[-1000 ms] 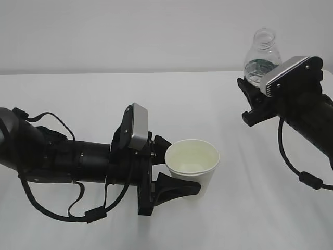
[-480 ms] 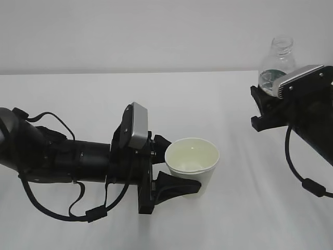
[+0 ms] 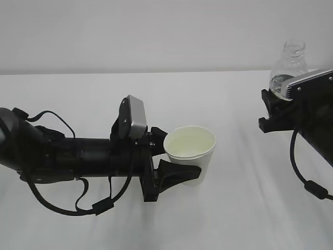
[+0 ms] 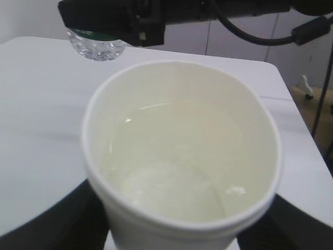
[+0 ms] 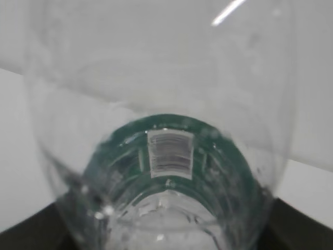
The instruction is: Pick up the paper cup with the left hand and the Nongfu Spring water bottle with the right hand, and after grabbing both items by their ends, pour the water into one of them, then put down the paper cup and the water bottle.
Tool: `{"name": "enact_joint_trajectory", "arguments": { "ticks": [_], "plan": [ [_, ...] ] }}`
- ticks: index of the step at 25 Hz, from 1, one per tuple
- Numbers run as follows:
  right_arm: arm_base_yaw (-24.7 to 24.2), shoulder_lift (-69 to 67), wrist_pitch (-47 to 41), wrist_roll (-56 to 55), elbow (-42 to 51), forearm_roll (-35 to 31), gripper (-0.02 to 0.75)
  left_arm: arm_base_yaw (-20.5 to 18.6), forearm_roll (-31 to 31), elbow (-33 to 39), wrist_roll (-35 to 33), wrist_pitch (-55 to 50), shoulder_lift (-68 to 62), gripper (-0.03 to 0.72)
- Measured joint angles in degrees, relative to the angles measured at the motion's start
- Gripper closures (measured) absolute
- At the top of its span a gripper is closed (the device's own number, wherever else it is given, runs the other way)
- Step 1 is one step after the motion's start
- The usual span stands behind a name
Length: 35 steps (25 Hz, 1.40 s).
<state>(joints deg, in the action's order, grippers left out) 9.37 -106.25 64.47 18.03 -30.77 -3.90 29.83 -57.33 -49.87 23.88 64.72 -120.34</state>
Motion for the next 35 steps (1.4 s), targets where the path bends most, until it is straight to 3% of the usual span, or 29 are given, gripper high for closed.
{"name": "enact_joint_trajectory", "arguments": {
  "ticks": [18, 35],
  "plan": [
    [0.0, 0.0, 0.0, -0.13, 0.0, -0.7, 0.274, 0.0, 17.75, 0.0, -3.42, -1.71, 0.0, 0.205],
    [0.0, 0.0, 0.0, -0.13, 0.0, -0.83, 0.274, 0.0, 28.55, 0.0, -9.64, -4.78, 0.0, 0.205]
  ]
}}
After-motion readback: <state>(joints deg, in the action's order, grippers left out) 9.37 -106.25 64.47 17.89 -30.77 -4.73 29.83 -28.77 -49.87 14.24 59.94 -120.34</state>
